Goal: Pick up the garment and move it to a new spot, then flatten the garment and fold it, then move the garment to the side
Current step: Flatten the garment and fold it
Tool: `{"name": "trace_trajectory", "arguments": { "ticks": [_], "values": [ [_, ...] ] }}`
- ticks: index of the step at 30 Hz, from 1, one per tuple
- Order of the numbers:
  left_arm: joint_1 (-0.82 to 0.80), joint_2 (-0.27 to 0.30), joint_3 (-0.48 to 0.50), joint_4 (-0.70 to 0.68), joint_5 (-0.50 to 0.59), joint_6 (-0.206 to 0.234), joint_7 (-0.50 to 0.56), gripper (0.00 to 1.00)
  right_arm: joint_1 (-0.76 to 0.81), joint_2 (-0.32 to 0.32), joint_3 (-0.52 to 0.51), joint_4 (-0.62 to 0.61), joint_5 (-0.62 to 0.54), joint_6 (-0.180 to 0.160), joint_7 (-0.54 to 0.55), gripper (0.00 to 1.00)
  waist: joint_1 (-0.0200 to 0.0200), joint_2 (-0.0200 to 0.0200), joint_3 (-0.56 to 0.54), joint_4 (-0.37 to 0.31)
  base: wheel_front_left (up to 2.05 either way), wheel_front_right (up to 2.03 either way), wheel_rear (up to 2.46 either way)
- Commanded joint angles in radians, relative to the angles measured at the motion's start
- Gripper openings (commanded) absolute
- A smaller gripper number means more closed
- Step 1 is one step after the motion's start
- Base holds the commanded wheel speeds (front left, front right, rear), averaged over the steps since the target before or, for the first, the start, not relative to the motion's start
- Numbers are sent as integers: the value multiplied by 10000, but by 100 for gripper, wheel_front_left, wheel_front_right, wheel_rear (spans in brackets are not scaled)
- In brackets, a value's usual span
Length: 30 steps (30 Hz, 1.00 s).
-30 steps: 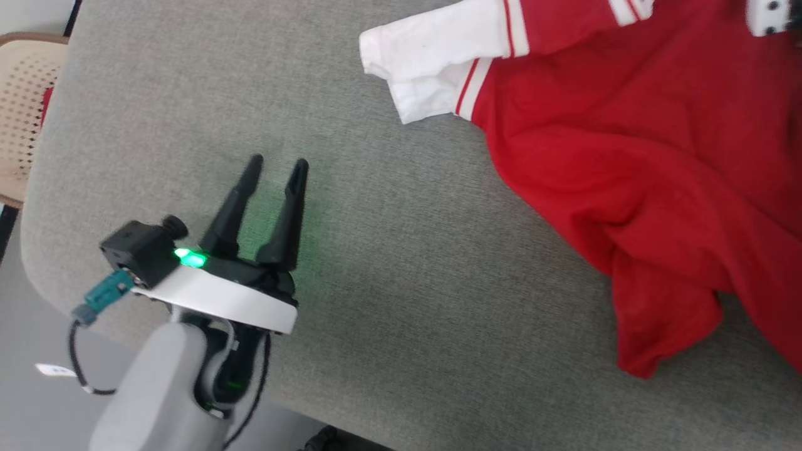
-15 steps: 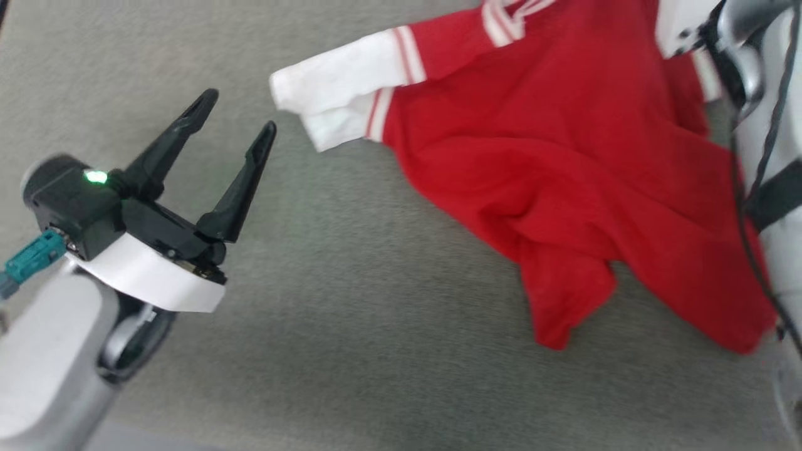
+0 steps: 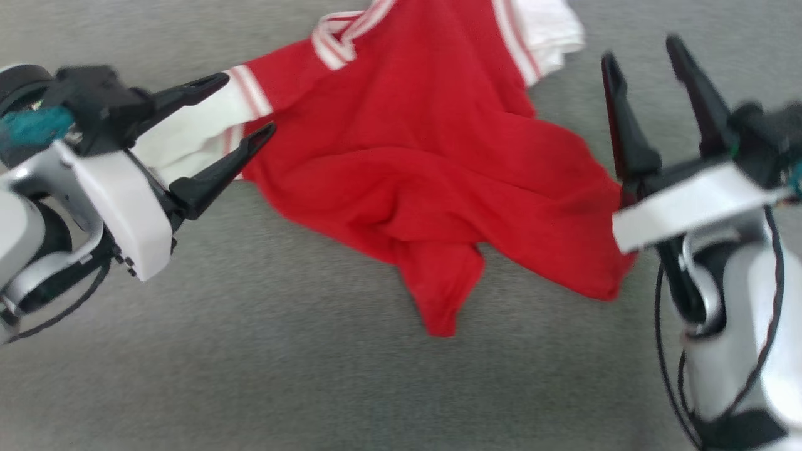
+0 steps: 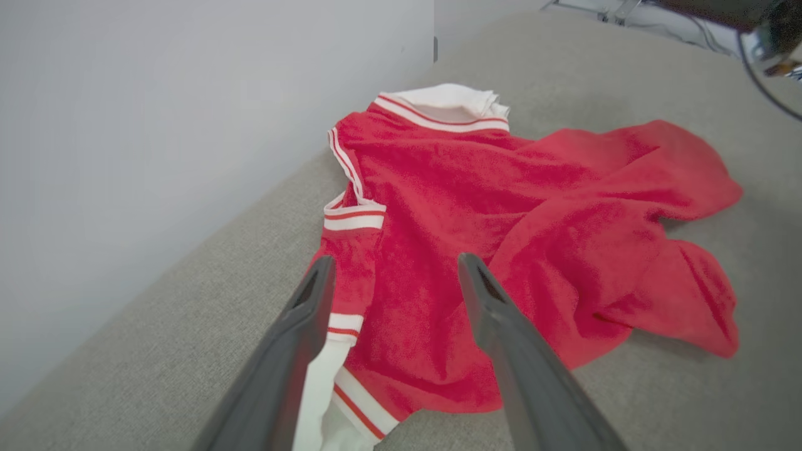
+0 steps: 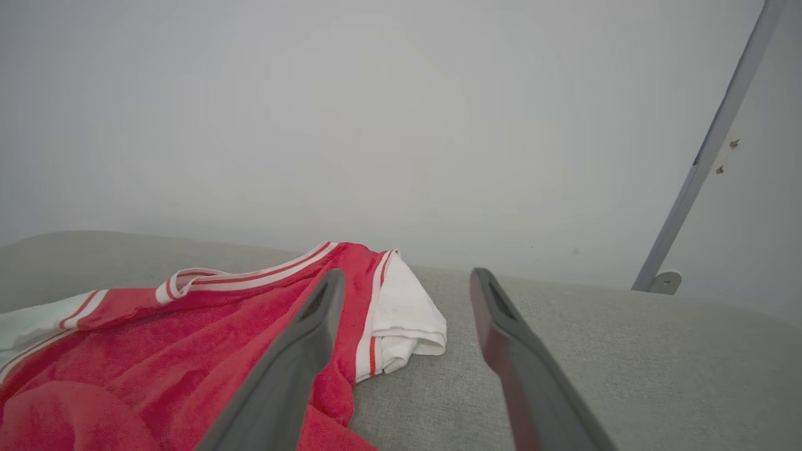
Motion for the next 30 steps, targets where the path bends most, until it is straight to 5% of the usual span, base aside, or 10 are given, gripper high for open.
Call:
{"name": "trace_trajectory", "arguments": {
  "ticks": [1, 9, 20, 21, 23, 25, 30],
  "values": [
    [-664, 138, -669, 166, -371, 27, 598, 100, 593, 212, -76, -606, -63, -7, 84, 100, 0, 0, 169, -686, 0, 0, 0],
    [-2518, 121, -2146, 1330, -1593, 26, 2912, 100, 1881, 601, -8, -2171, -48, -7, 51, 100, 0, 0, 604, -1509, 0, 0, 0],
    [-2503, 247, -2229, 2119, -1540, 26, 3387, 100, 2080, 690, 365, -2576, -49, -7, -14, 100, 0, 0, 823, -1852, 0, 0, 0],
    [-2538, 266, -2224, 2203, -1431, 26, 3255, 95, 2065, 689, 396, -2596, -25, -7, -13, 100, 0, 0, 838, -1854, 0, 0, 0],
    [-2498, 250, -2226, 2324, -1292, 25, 3091, 41, 2028, 687, 446, -2623, -3, -7, -23, 100, 0, 0, 853, -1854, 0, 0, 0],
    [-2459, 219, -2225, 2440, -1359, 26, 2967, 0, 1999, 687, 488, -2641, 0, -7, -21, 100, 0, 0, 861, -1840, 0, 0, 0],
    [-2544, 166, -2225, 2713, -1425, 26, 2626, 0, 1915, 685, 530, -2679, 24, -7, 34, 100, 0, 0, 910, -1809, 0, 0, 0]
  ]
}}
